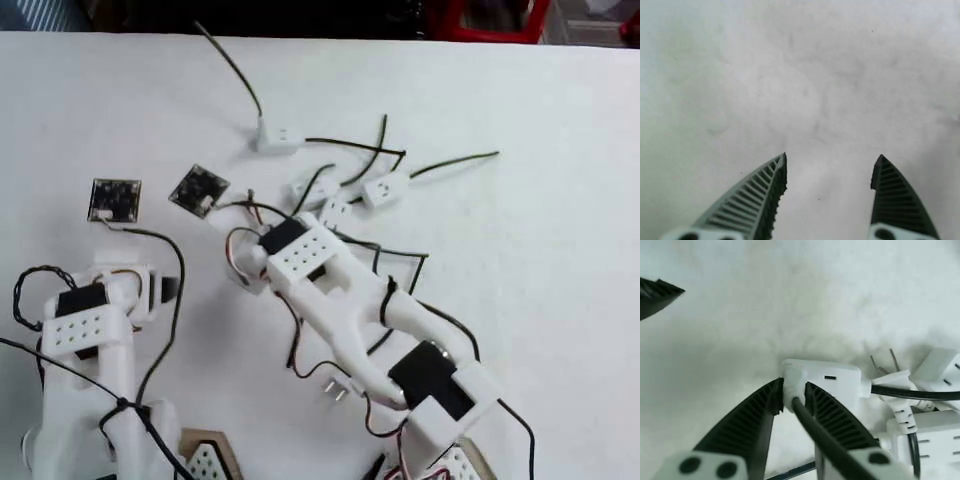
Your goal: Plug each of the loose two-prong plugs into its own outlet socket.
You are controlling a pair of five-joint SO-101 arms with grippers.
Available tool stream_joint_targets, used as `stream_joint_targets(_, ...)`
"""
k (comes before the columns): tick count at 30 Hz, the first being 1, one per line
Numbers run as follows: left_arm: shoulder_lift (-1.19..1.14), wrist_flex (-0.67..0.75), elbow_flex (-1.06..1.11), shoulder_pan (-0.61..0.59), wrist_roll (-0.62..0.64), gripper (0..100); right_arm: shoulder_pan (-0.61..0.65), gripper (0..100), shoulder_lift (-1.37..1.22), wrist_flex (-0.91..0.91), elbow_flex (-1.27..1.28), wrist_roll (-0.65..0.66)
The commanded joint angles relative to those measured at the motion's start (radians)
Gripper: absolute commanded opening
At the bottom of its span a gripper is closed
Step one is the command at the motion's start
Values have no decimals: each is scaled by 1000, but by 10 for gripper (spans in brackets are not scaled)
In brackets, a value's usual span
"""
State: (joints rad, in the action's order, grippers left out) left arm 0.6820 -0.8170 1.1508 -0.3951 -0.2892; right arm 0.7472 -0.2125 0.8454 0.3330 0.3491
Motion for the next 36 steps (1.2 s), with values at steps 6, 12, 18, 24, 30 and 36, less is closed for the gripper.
stream_joint_targets(6, 31, 18, 2, -7, 5, 271, 5, 17, -84, -2, 8, 12)
stream_joint_targets(12, 31, 18, 2, -7, 3, 271, 1, 17, -85, 1, 3, 12)
stream_joint_targets(18, 31, 18, 2, -7, 3, 271, 4, 17, 48, 19, 3, 12)
stream_joint_targets(24, 31, 18, 2, -7, 3, 271, -12, 17, 182, 35, 2, 84)
stream_joint_targets(30, 31, 18, 3, -7, 3, 271, -53, 17, 282, 33, -84, 133)
stream_joint_targets(36, 31, 18, 3, -7, 3, 271, -68, 17, 288, 1, -199, 135)
